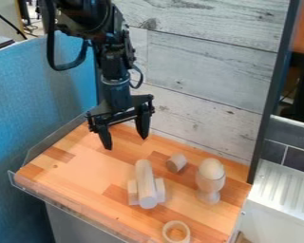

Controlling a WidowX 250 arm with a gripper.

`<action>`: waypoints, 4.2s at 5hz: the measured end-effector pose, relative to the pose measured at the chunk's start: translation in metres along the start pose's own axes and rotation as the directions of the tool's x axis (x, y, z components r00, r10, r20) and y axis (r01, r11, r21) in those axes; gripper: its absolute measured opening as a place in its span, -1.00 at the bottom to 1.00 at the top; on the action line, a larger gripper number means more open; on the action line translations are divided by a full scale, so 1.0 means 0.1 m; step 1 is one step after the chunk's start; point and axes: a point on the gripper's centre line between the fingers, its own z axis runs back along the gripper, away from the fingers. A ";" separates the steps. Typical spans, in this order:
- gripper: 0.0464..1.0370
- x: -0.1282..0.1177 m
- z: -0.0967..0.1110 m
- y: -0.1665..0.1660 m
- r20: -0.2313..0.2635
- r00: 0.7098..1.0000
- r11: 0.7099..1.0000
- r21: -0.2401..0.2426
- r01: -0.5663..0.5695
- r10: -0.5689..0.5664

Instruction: Remove the ball from the cup to the bottom right side of the table

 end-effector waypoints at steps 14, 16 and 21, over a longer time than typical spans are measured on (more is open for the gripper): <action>0.32 -0.65 -0.65 -1.20 0.060 0.998 0.998 0.068 -0.011 0.007; 0.32 -0.65 -0.63 -1.19 0.003 0.999 0.996 0.072 -0.054 0.054; 0.32 -0.86 -0.23 -0.55 0.024 0.997 0.997 -0.028 0.067 -0.067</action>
